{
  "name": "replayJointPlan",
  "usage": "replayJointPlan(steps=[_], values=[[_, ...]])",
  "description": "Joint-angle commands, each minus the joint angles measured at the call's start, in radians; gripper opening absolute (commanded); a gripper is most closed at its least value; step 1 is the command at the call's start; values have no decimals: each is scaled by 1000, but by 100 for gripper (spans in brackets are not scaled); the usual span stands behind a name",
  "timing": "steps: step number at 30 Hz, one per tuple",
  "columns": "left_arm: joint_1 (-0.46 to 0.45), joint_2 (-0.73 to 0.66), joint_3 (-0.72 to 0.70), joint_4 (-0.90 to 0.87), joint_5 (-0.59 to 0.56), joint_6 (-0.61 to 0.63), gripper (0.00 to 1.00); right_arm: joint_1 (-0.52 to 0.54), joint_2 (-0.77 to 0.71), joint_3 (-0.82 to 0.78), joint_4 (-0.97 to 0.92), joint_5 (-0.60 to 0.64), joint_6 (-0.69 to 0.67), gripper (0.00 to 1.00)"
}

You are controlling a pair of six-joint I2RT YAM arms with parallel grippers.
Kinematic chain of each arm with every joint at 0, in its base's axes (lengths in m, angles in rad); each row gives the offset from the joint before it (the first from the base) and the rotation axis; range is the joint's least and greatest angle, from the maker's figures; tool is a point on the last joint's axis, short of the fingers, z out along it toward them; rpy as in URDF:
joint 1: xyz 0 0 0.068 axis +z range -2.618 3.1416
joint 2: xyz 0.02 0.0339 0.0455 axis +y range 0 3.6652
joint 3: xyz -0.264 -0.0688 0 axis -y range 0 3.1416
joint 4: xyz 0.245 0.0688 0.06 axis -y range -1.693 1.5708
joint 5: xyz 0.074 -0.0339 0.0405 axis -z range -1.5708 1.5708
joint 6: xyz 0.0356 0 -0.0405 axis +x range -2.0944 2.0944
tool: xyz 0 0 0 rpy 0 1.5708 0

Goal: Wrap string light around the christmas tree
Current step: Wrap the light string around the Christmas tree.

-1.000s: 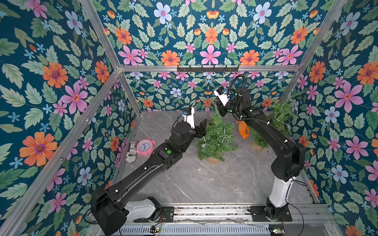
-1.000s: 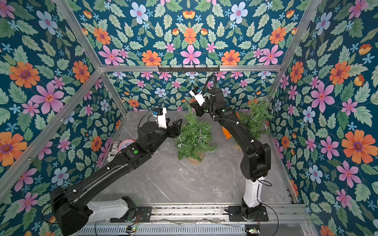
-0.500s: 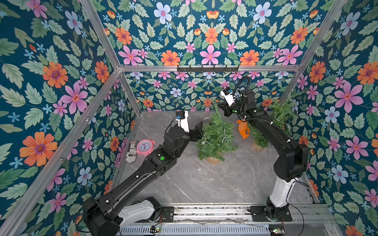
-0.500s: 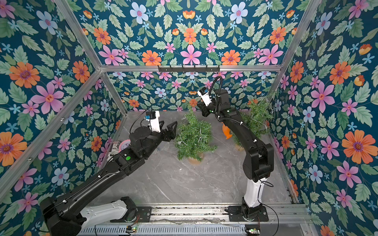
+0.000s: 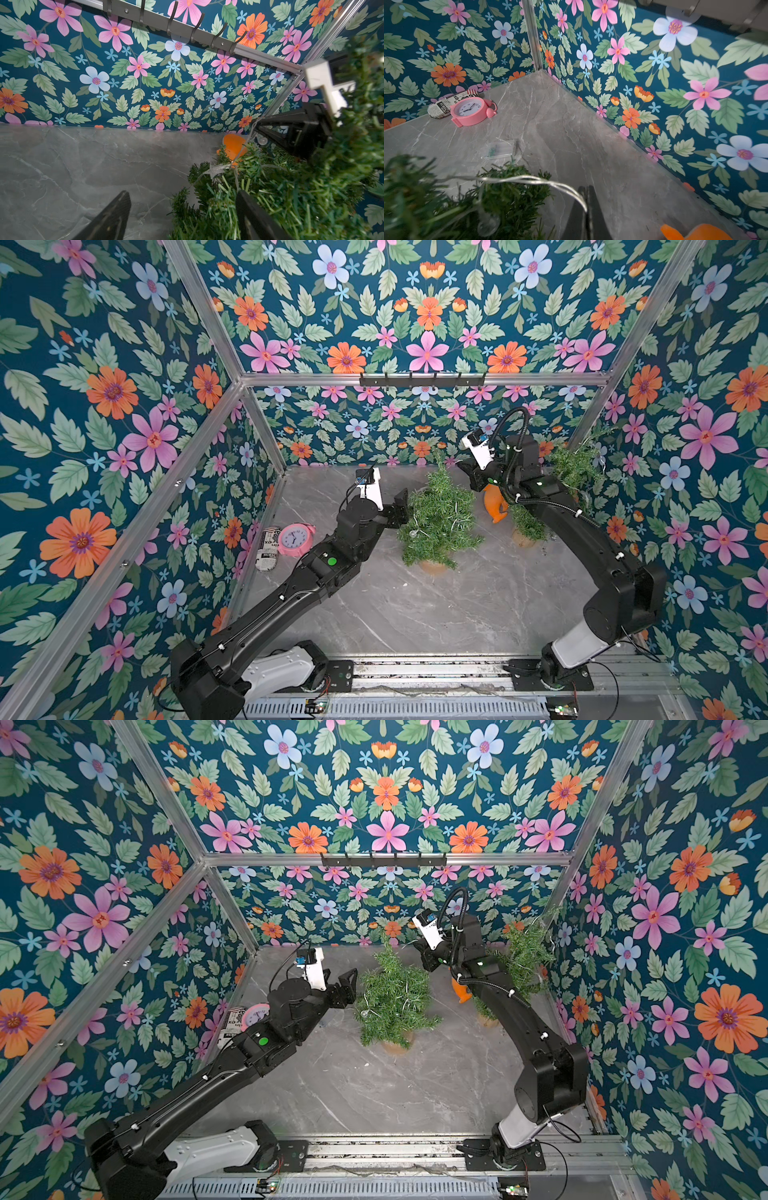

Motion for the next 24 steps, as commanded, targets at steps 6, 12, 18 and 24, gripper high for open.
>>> replayJointPlan(steps=[6,12,18,24], values=[[0,-1,-1,2,-19,-3,82,1,-109,-55,-59,-9,1,0],[1,-1,-7,1,-23,-3,82,11,-180,-89,-153,-72,35,0],[1,-2,-7,2,-43,9,82,77,-258,-129,-229,-50,29,4],[1,-16,-12,2,-82,23,82,130,-312,-166,-272,-21,47,17]])
